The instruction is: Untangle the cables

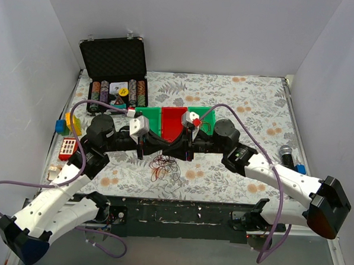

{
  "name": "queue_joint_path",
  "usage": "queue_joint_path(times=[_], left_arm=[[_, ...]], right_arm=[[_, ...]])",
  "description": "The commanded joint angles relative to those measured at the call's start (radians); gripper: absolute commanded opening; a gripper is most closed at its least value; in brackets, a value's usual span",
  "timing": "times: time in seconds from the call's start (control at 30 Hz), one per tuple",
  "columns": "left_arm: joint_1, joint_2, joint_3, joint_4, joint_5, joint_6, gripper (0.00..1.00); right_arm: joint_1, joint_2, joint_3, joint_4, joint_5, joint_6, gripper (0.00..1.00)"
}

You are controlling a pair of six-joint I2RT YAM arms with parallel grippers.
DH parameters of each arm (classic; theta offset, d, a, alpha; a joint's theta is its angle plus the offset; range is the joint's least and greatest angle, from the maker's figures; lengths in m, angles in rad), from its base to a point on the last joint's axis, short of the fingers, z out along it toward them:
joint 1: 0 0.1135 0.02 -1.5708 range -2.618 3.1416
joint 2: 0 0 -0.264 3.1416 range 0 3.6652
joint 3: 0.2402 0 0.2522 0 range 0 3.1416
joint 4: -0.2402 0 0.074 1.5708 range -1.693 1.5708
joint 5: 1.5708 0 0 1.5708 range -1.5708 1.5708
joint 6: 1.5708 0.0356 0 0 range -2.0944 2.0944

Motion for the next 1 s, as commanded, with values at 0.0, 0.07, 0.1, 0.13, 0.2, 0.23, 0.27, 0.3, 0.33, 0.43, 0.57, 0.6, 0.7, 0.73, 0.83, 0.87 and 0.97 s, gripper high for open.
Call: queue_joint_path(times=[0.0,0.07,0.1,0.13,0.2,0.23,0.27,0.3,0.33,0.43,0.57,0.6,0.7,0.73,0.83,0.87,0.97], left_arm=[[0.004,0.008,0.075,0.027,0.000,0.004,0.00],[0.004,0.012,0.102,0.036,-0.003,-0.004,0.00],[0.004,0.018,0.116,0.038,-0.002,-0.008,0.00],[0.004,0.018,0.133,0.042,0.000,-0.013,0.00],[0.006,0.027,0.164,0.047,0.000,-0.022,0.00],[0.004,0.029,0.183,0.049,-0.002,-0.025,0.00],[0.004,0.034,0.202,0.049,-0.002,-0.024,0.00],[0.006,0.035,0.223,0.050,-0.006,-0.024,0.00],[0.006,0.040,0.245,0.050,-0.010,-0.024,0.00],[0.010,0.053,0.300,0.052,-0.010,-0.034,0.00],[0.013,0.070,0.377,0.053,-0.011,-0.042,0.00],[0.013,0.078,0.395,0.053,-0.014,-0.039,0.00],[0.013,0.104,0.484,0.052,-0.033,-0.024,0.00],[0.013,0.116,0.518,0.052,-0.040,-0.022,0.00],[0.013,0.155,0.616,0.049,-0.051,-0.024,0.00],[0.013,0.165,0.645,0.049,-0.054,-0.030,0.00],[0.013,0.199,0.736,0.049,-0.063,-0.037,0.00]], right_arm=[[-0.002,0.008,0.035,0.114,-0.022,0.035,0.19],[-0.001,0.015,0.015,0.120,-0.004,0.049,0.19],[-0.002,0.018,0.001,0.129,-0.004,0.055,0.19],[-0.002,0.022,-0.013,0.140,-0.007,0.058,0.18],[-0.002,0.038,-0.036,0.167,-0.010,0.075,0.18],[-0.002,0.048,-0.046,0.175,-0.014,0.078,0.17],[-0.002,0.056,-0.056,0.183,-0.020,0.082,0.17],[-0.002,0.067,-0.063,0.184,-0.022,0.085,0.17],[-0.002,0.079,-0.069,0.184,-0.023,0.087,0.17],[-0.002,0.102,-0.092,0.185,-0.020,0.086,0.15],[-0.004,0.139,-0.123,0.171,-0.010,0.072,0.13],[-0.004,0.146,-0.129,0.162,-0.010,0.066,0.14],[-0.004,0.177,-0.146,0.132,-0.002,0.035,0.13],[-0.004,0.189,-0.152,0.123,0.003,0.027,0.13],[-0.004,0.231,-0.161,0.091,0.009,0.009,0.12],[-0.004,0.246,-0.163,0.080,0.015,0.001,0.12],[-0.004,0.286,-0.166,0.054,0.026,-0.019,0.11]])
